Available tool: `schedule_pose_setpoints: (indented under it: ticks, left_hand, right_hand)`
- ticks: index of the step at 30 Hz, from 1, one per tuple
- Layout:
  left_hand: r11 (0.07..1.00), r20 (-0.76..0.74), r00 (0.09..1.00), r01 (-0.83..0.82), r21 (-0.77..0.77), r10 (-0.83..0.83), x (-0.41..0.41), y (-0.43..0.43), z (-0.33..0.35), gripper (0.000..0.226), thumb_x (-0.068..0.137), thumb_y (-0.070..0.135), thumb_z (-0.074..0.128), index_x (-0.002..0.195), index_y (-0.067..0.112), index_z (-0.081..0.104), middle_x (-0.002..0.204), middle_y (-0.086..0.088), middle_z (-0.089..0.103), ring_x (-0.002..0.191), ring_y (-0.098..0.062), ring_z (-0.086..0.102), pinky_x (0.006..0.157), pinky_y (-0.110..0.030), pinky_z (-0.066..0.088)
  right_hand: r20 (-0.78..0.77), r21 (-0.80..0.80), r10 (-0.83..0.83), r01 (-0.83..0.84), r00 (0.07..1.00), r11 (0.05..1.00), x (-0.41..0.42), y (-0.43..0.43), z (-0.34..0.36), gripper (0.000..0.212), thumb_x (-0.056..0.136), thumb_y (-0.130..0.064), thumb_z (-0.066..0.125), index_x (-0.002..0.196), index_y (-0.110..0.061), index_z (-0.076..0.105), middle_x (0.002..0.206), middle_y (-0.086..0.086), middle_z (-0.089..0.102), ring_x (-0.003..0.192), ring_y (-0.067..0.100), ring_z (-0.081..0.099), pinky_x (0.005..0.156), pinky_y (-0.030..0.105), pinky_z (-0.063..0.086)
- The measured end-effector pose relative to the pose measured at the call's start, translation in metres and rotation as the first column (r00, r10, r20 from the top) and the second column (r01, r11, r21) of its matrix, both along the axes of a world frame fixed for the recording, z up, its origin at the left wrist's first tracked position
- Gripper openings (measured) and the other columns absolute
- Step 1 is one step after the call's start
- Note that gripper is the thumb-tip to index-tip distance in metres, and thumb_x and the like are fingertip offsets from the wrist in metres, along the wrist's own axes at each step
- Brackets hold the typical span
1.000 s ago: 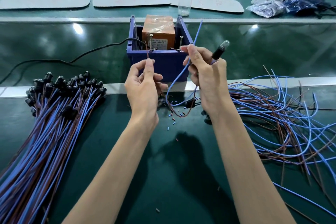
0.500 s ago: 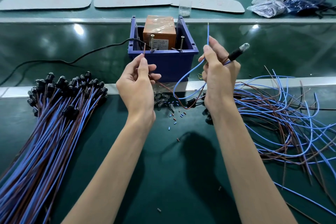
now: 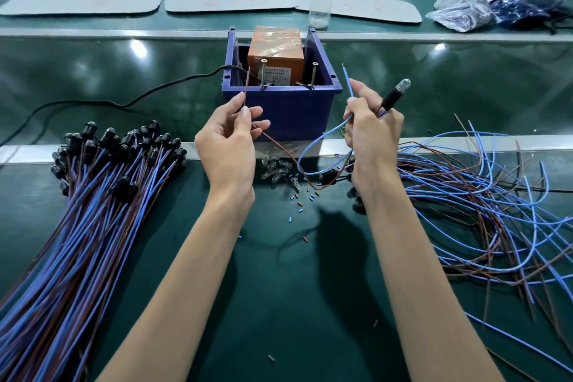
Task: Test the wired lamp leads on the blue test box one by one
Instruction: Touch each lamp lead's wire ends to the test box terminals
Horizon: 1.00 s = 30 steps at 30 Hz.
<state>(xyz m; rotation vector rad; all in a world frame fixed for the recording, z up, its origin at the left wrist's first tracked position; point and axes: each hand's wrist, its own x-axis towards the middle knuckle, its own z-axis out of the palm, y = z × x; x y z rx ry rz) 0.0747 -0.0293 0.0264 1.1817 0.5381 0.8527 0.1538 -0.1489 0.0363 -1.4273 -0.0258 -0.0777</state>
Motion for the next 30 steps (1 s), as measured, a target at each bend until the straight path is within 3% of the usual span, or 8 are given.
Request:
schedule_pose_setpoints:
  ticks: [4, 13, 30]
  left_hand:
    - [0.997, -0.048, 0.996, 0.073, 0.012, -0.072, 0.000, 0.009, 0.001, 0.023, 0.096, 0.001, 0.051, 0.100, 0.018, 0.066, 0.080, 0.001, 0.069, 0.062, -0.003, 0.067, 0.061, -0.011, 0.047]
    - [0.988, -0.120, 0.984, 0.141, 0.058, -0.133, -0.001, 0.016, 0.001, 0.023, 0.096, 0.002, 0.052, 0.100, 0.020, 0.067, 0.077, 0.003, 0.070, 0.065, -0.005, 0.069, 0.062, -0.011, 0.048]
    - [0.980, -0.151, 0.972, 0.191, 0.058, -0.180, -0.003, 0.018, 0.003, 0.022, 0.096, 0.002, 0.053, 0.104, 0.016, 0.067, 0.079, 0.001, 0.071, 0.065, -0.004, 0.068, 0.063, -0.011, 0.048]
  right_hand:
    - [-0.001, -0.036, 0.028, -0.028, 1.000, 0.999, 0.004, -0.002, -0.003, 0.033, 0.086, -0.006, 0.051, 0.075, -0.030, 0.071, 0.052, -0.012, 0.044, 0.053, 0.009, 0.035, 0.056, 0.023, 0.028]
    - [-0.035, -0.043, 0.082, -0.083, 0.996, 0.996, 0.013, -0.004, -0.009, 0.025, 0.091, -0.005, 0.052, 0.099, -0.018, 0.071, 0.055, -0.013, 0.048, 0.045, 0.001, 0.038, 0.050, 0.014, 0.031]
    - [-0.030, -0.043, 0.165, -0.166, 0.986, 0.985, 0.014, 0.000, -0.008, 0.029, 0.091, -0.001, 0.050, 0.089, -0.022, 0.069, 0.050, -0.013, 0.045, 0.039, 0.000, 0.036, 0.043, 0.010, 0.030]
